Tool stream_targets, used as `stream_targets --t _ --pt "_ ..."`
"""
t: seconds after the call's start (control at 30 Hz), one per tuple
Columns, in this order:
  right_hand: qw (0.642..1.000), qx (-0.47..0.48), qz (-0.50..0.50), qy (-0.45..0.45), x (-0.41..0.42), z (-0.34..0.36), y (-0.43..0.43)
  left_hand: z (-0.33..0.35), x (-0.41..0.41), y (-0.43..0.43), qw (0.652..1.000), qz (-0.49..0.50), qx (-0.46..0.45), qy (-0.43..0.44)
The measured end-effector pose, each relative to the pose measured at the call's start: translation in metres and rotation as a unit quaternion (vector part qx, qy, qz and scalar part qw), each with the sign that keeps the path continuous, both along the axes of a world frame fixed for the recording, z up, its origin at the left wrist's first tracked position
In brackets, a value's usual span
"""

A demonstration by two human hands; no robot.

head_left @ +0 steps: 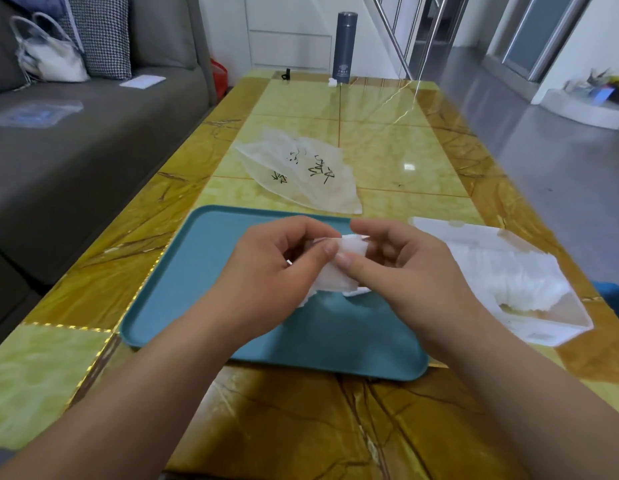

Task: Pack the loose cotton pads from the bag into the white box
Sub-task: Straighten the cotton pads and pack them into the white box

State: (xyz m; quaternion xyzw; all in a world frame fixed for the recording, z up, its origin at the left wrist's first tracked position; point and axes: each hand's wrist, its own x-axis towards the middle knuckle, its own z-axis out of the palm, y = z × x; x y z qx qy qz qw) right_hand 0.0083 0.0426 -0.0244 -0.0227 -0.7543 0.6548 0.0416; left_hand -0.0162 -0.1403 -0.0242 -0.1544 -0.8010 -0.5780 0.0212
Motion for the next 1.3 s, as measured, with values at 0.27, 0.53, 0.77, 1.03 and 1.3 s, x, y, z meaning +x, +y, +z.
stream_targets --t 0.27,0.53,0.77,1.03,1.3 --pt "0.993 -0.086 -0.071 -0.044 -0.005 -0.009 0.01 -0.017 -0.02 -0.003 0.98 0.134 -0.146 -0.024" --pt "0.99 -0.126 -0.042 -0.051 -0.007 -0.01 0.008 -0.004 -0.007 0.009 0.987 0.002 0.061 -0.149" --pt "0.995 -0.097 -0.028 -0.026 -0.005 -0.011 0.007 -0.006 -0.012 0.009 0.968 0.026 0.145 -0.203" --pt "0.99 -0.099 -0.1 0.025 -0.007 -0.006 0.012 -0.003 -0.01 0.011 0.964 0.037 0.153 -0.214" --pt "0.999 0.014 0.007 0.045 0.0 -0.002 0.007 -0.004 -0.011 0.002 0.97 -0.056 0.088 -0.22"
